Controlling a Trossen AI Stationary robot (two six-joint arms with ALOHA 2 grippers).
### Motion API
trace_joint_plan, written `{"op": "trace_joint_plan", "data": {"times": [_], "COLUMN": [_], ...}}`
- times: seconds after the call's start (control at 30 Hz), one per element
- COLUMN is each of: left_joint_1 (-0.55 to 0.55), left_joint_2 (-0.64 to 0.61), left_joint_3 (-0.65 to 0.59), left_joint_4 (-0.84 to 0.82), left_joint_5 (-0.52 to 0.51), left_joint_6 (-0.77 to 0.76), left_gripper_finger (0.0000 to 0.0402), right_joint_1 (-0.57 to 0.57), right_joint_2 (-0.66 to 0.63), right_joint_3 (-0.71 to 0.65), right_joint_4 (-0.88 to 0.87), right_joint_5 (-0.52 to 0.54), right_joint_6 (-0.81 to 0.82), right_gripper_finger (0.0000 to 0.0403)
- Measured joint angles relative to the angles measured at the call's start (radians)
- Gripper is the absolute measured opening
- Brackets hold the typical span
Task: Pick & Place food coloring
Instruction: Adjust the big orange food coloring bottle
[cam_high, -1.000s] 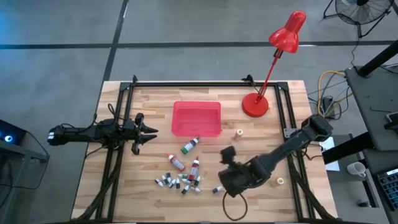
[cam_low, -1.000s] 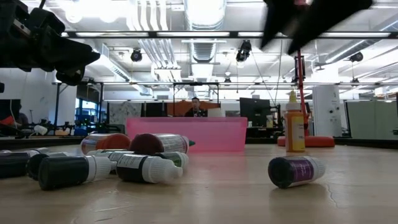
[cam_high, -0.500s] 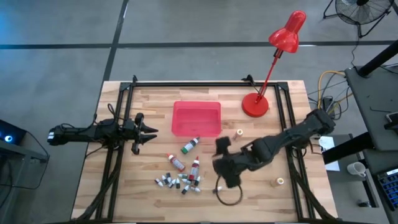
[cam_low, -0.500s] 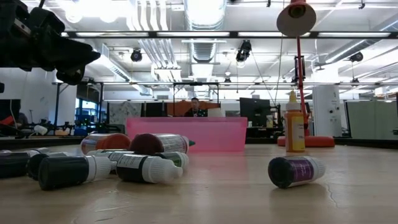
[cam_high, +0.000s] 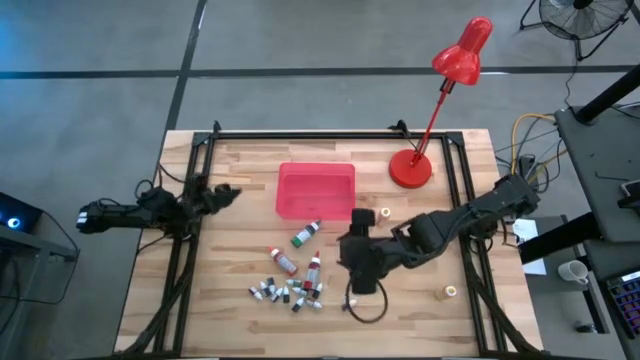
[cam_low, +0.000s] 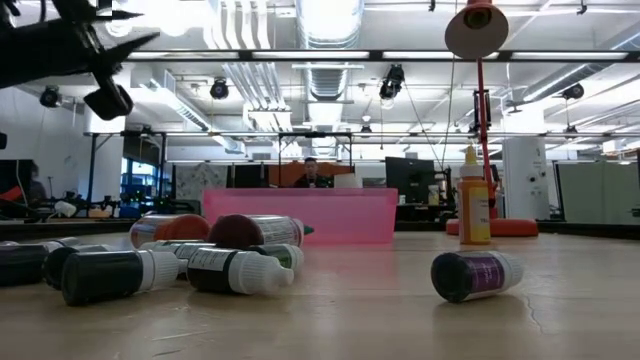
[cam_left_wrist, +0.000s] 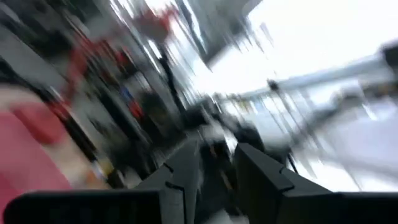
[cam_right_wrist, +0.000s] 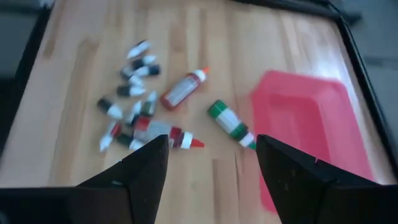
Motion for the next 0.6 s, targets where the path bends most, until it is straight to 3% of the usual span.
{"op": "trace_joint_plan", "data": {"times": [0.17,0.27,0.4,0.5,0.6], "left_joint_1": [0.0,0.0,0.0,-0.002,-0.018], "left_joint_2": [0.0,0.0,0.001,0.006,0.047], "left_joint_3": [0.0,0.0,0.0,0.015,0.113], "left_joint_4": [0.032,0.024,0.042,0.068,-0.058], "left_joint_5": [-0.306,-0.376,-0.318,-0.199,-0.06], "left_joint_6": [-0.028,-0.038,-0.1,-0.105,-0.09], "left_gripper_finger": [0.008,0.008,0.008,0.008,0.0078], "right_joint_1": [-0.052,-0.072,-0.086,-0.094,-0.101], "right_joint_2": [-0.003,-0.003,-0.003,-0.004,-0.005], "right_joint_3": [0.02,0.042,0.069,0.079,0.077], "right_joint_4": [-0.025,-0.054,-0.119,-0.171,-0.213], "right_joint_5": [-0.032,-0.034,-0.04,-0.041,-0.043], "right_joint_6": [0.108,0.107,0.108,0.107,0.102], "right_gripper_finger": [0.0235,0.0229,0.0224,0.022,0.0219]}}
